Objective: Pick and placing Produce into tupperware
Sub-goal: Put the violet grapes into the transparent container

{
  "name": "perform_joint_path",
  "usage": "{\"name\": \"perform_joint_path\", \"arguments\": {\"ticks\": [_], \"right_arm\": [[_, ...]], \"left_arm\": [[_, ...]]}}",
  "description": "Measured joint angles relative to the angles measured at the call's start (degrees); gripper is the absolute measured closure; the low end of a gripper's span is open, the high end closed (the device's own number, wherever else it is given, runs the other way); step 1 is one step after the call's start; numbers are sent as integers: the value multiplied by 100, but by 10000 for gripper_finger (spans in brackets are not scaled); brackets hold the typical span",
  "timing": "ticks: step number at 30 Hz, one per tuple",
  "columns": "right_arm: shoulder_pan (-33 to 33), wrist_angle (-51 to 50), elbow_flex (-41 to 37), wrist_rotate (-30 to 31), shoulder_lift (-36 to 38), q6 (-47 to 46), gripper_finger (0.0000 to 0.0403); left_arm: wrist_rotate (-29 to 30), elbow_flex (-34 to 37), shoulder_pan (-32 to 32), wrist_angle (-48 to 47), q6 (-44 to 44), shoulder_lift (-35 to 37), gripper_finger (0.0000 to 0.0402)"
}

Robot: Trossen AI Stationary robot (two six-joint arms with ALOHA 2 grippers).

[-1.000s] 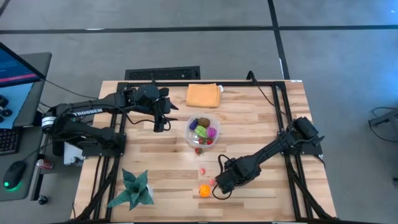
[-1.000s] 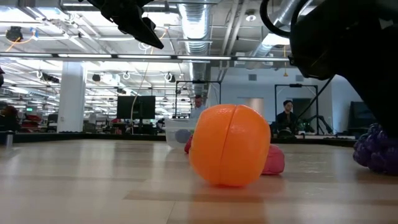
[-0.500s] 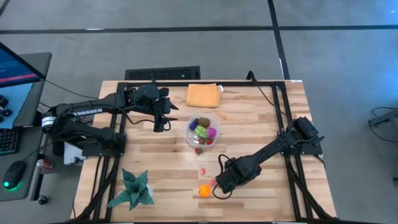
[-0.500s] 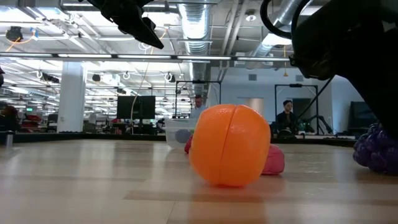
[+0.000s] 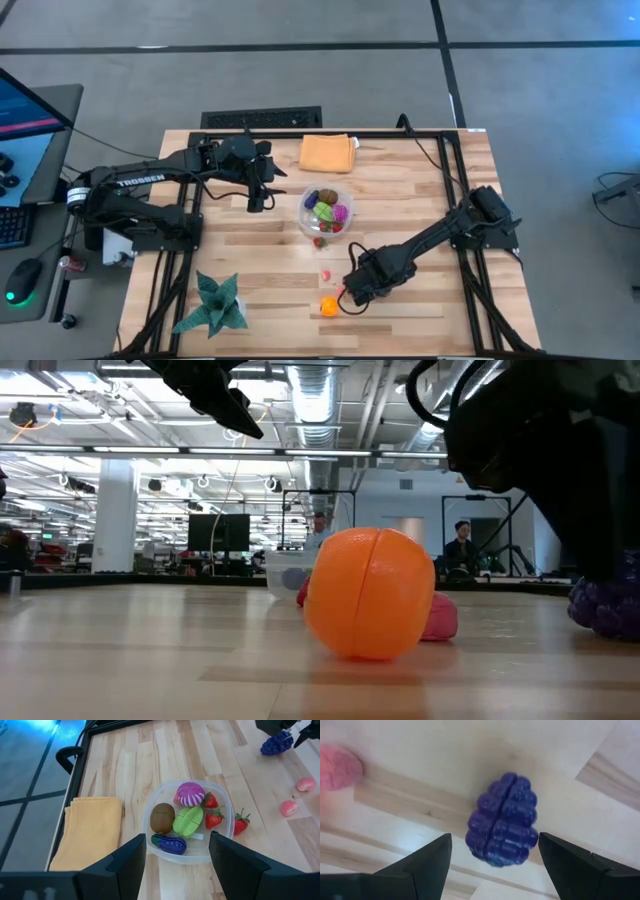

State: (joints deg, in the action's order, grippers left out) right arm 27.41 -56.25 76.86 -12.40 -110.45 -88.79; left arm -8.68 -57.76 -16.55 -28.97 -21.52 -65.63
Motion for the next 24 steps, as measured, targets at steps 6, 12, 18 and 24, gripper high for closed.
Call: {"name": "perform_joint_path", "arguments": {"ticks": [6, 12, 18, 24], "right_arm": [[-93, -83, 0, 50, 0, 93, 81], [-86, -164, -3, 55, -56, 116, 81], [-93, -209, -4, 55, -52, 185, 81], [-93, 15, -163, -23, -52, 185, 81]], "left_arm": [[1, 0, 1, 0, 67, 0, 193], [1, 0, 0, 0, 69, 0, 193], [1, 0, 0, 0, 19, 0, 193], [1, 0, 1, 2, -26, 0, 193]]}}
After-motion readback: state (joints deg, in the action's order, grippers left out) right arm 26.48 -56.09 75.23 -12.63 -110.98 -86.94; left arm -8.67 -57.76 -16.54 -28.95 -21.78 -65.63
